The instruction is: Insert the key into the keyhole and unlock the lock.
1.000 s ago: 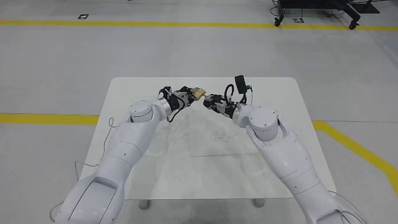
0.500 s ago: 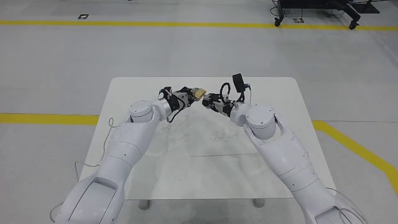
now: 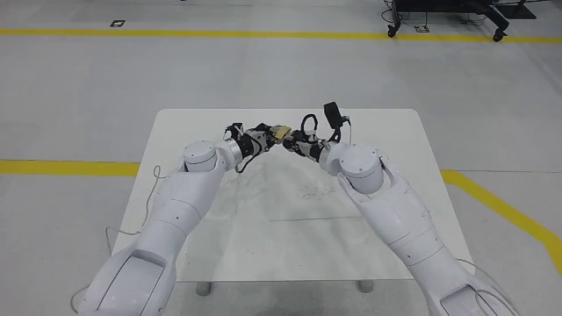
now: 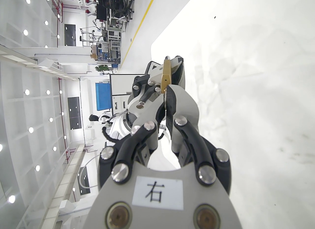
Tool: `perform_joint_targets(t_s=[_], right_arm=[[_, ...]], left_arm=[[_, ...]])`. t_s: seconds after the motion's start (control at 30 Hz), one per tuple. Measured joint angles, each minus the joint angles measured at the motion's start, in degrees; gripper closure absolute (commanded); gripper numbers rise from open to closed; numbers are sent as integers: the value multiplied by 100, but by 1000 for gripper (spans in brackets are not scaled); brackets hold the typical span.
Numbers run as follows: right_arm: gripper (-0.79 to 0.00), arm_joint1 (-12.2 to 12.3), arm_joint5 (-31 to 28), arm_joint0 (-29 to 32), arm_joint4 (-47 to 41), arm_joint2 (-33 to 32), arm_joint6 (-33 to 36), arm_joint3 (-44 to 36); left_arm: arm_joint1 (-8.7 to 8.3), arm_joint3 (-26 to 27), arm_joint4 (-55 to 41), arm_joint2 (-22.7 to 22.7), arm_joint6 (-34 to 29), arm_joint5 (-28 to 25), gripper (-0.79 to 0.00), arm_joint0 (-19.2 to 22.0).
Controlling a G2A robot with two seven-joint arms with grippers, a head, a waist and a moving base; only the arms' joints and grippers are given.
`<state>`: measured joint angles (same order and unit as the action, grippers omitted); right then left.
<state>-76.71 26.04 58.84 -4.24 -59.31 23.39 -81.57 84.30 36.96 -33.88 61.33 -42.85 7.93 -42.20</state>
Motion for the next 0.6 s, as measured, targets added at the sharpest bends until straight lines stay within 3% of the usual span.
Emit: perform_joint_targets(t_s=[0.33,0.6], right_arm=[[-785,0,-3,1,2,-1,0,-2],[-785,0,-3,1,2,-1,0,-2]], left_arm=[[3,35,-166,124,227,129,0,-24],[33,174,-104,131,625,-250,0,-111]])
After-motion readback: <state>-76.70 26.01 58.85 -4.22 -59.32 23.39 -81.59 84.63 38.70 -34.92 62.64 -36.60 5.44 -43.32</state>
